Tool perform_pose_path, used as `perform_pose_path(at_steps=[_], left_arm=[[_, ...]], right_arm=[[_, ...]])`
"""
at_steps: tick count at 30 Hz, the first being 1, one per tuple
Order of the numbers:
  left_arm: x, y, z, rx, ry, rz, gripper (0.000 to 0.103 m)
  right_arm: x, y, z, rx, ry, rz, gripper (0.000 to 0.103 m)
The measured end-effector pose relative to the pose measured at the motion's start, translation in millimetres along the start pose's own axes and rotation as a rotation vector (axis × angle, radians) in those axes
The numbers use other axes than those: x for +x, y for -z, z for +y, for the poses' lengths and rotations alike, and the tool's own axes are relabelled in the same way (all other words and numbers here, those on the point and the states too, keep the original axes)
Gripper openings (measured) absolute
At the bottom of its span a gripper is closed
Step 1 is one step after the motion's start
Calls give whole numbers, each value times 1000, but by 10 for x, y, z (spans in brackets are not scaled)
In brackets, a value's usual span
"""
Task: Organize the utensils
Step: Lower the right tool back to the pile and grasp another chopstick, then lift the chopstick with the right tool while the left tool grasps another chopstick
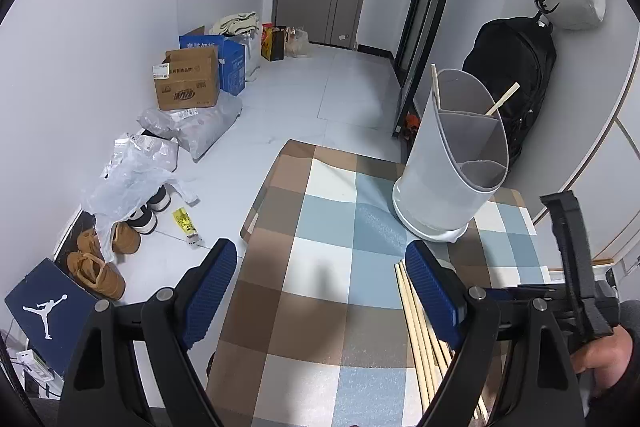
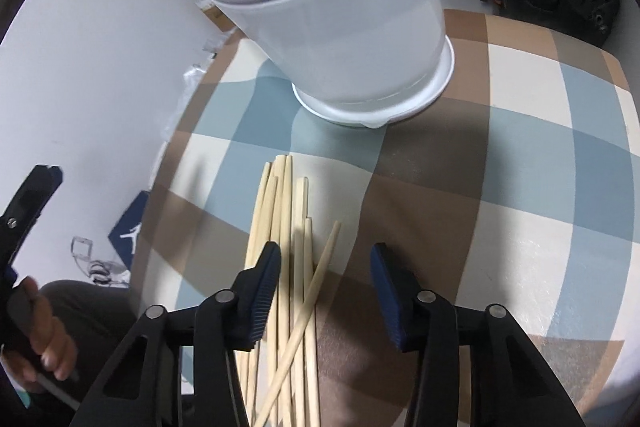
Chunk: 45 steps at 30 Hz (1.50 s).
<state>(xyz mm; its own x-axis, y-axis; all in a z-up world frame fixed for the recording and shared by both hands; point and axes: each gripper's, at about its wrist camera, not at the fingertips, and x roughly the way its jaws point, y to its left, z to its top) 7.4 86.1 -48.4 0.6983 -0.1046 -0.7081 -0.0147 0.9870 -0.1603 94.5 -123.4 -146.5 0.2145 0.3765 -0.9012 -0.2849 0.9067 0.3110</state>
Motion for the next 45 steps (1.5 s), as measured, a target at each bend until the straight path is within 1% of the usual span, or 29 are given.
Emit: perform_pose_path(at_steps=[4,7,9,10,11,16,20,25,29,31,34,37,40,45], left_arm=[[-31,-10,31,-10,-6,-8,83],[-33,-23,40,-14,-23,-17,83],[-15,-31,49,-20,-31,-14,83],[-4,-30,55,-23,-33,-10,83],[6,-32,65,-26,-38,-5,83],[64,-17,97,-42,-44,18,83],[140,1,83,-43,-27,58,83],[335,75,-129,24,-9,141,83],[499,144,-286,75,-22,214,83],[585,172,-328,76,-29,250,83],[691,190,-353,48,-14,302,83],[782,211,-376,23,-15,338,83],[853,229,-427,32,-50,356,83],[897,246,-530,56,-73,378,83]], right_arm=[[61,-52,89,-5,75,11,40],[97,-36,212,-50,173,16,32],[119,-20,274,-81,229,15,22],[120,-18,279,-84,246,14,13],[124,-15,277,-80,254,12,9],[72,-9,230,-85,212,-5,7],[-127,14,168,-70,176,-82,4],[-411,71,72,-35,127,-192,4],[-593,53,-14,9,63,-262,4],[-683,48,-44,18,38,-292,4],[-901,80,-123,25,3,-344,4],[-1008,66,-91,10,2,-395,4],[-1144,83,-74,-16,-8,-436,4],[-1224,100,-69,-38,-24,-460,4]])
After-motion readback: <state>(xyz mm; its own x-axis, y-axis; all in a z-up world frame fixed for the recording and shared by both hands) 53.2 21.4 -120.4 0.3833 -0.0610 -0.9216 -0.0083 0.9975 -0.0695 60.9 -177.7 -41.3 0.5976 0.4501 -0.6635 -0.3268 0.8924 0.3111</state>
